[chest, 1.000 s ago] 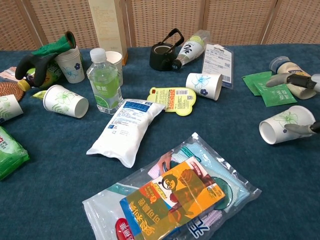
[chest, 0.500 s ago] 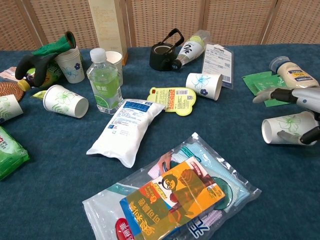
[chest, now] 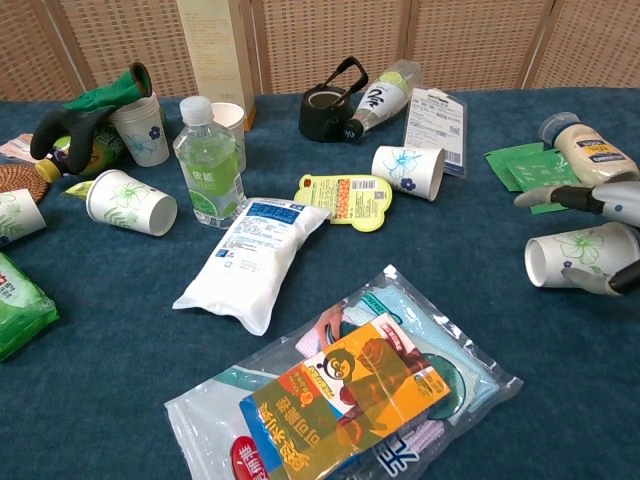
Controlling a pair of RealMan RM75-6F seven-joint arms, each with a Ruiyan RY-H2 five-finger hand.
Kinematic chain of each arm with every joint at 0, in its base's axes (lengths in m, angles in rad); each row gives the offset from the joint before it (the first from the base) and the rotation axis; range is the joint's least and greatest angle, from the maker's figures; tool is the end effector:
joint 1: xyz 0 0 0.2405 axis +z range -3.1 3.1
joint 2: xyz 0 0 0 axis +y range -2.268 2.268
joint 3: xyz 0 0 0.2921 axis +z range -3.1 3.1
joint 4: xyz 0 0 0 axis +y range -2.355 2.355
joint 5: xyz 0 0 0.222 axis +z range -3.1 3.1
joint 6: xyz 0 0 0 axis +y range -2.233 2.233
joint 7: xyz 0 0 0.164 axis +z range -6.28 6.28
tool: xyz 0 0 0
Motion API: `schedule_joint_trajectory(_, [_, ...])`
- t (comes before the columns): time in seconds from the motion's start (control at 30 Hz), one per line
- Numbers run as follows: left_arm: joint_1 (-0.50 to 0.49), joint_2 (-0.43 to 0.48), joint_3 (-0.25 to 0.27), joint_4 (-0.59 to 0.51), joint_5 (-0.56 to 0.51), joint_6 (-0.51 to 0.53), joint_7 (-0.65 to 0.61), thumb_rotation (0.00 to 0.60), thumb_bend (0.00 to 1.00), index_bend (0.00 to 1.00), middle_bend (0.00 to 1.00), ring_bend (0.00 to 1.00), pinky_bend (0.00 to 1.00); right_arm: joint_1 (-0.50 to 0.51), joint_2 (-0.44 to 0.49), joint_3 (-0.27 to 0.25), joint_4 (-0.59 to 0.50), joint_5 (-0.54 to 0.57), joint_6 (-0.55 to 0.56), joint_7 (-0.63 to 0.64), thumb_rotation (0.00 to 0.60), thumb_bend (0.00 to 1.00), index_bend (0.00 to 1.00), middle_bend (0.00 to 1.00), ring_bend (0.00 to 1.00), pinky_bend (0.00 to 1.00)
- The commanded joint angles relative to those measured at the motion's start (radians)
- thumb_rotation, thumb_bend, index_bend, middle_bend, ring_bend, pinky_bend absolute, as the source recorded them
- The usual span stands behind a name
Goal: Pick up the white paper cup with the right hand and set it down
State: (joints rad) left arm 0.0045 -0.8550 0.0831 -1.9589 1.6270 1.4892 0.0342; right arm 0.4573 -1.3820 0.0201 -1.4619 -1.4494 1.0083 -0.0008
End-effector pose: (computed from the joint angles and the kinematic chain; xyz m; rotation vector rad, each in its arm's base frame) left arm -0.2965 0.1435 0.1967 -1.4716 -1.0506 -0.8556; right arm -0.2893 -0.3027 0.0072 1.8668 -1.1041 0.8505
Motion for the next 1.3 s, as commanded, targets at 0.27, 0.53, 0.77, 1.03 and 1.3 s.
schedule_joint_trajectory(0.27, [0.000, 0.001, 0.000, 0.002, 0.002, 0.001, -0.001, 0.600, 0.24, 0.00, 0.00, 0.00, 0.00, 0.016, 0.019, 0.001, -0.030, 0.066, -0.051, -0.068, 0.448, 0.36, 0.00, 0.00, 0.00, 0.00])
schedule_joint_trajectory(0.53, [0.001, 0.002, 0.001, 0.003, 0.003, 0.002, -0.005, 0.600, 0.24, 0.00, 0.00, 0.00, 0.00, 0.010, -0.022, 0.004, 0.025, 0.074, -0.031, -0.082, 0.573, 0.31, 0.00, 0.00, 0.00, 0.00])
schedule_joint_trajectory(0.77, [0.000, 0.002, 0.000, 0.002, 0.000, 0.001, -0.006, 0.600, 0.24, 0.00, 0.00, 0.00, 0.00, 0.004, -0.053, 0.012, 0.070, 0.059, -0.006, -0.024, 0.600, 0.31, 0.18, 0.00, 0.00, 0.00])
schedule_joint_trajectory(1.03, [0.000, 0.002, 0.001, 0.002, 0.002, 0.001, -0.005, 0.600, 0.24, 0.00, 0.00, 0.00, 0.00, -0.007, -0.076, 0.011, 0.109, 0.046, 0.017, 0.012, 0.600, 0.29, 0.42, 0.00, 0.00, 0.00])
schedule_joint_trajectory(1.3, [-0.001, -0.001, 0.001, 0.001, 0.001, -0.002, -0.002, 0.600, 0.24, 0.00, 0.00, 0.00, 0.00, -0.023, -0.076, 0.025, 0.085, 0.018, 0.067, 0.135, 0.600, 0.29, 0.45, 0.00, 0.00, 0.00])
